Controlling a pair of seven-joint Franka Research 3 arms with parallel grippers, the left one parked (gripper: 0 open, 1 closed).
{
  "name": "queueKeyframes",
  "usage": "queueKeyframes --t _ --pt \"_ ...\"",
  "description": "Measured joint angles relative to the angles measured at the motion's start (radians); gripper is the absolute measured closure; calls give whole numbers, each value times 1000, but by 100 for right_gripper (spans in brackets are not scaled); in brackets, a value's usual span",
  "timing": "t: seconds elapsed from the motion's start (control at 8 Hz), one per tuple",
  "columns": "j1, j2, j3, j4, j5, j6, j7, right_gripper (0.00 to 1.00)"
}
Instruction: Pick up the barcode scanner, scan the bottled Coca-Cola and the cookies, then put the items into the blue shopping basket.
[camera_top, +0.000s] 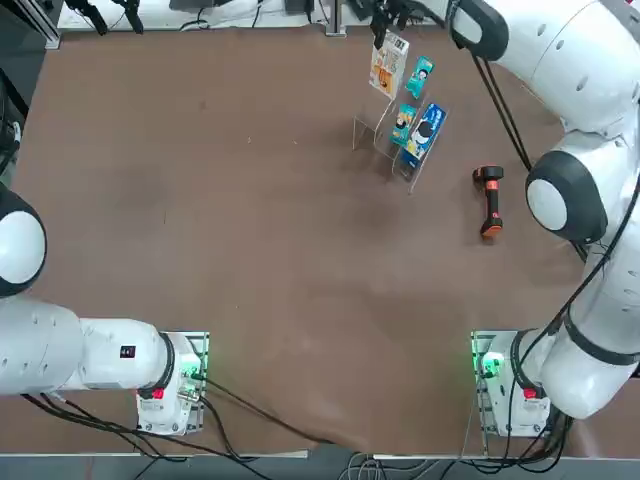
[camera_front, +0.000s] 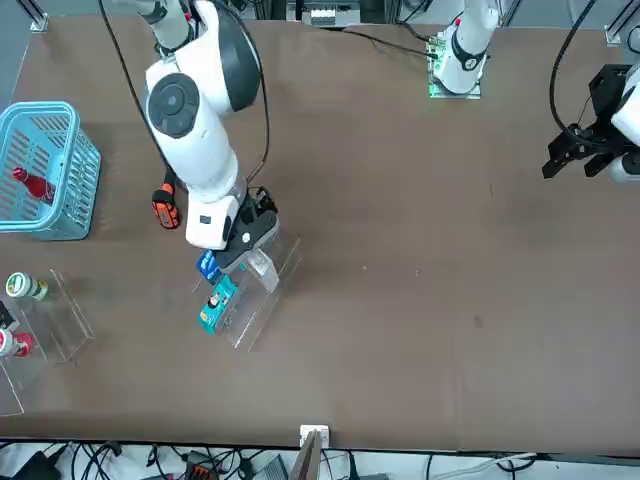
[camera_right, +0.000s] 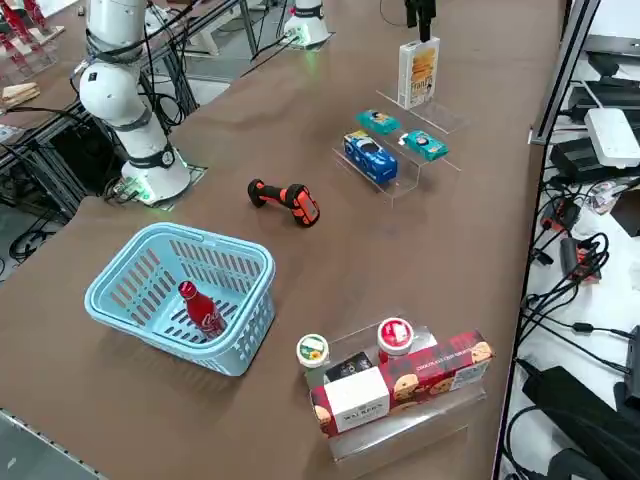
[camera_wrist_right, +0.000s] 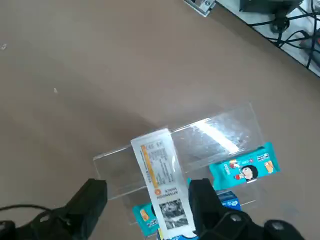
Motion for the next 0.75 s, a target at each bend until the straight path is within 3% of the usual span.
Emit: queueKeyframes --t 0.75 --pt "0 17 -4 2 -42 11 -4 0"
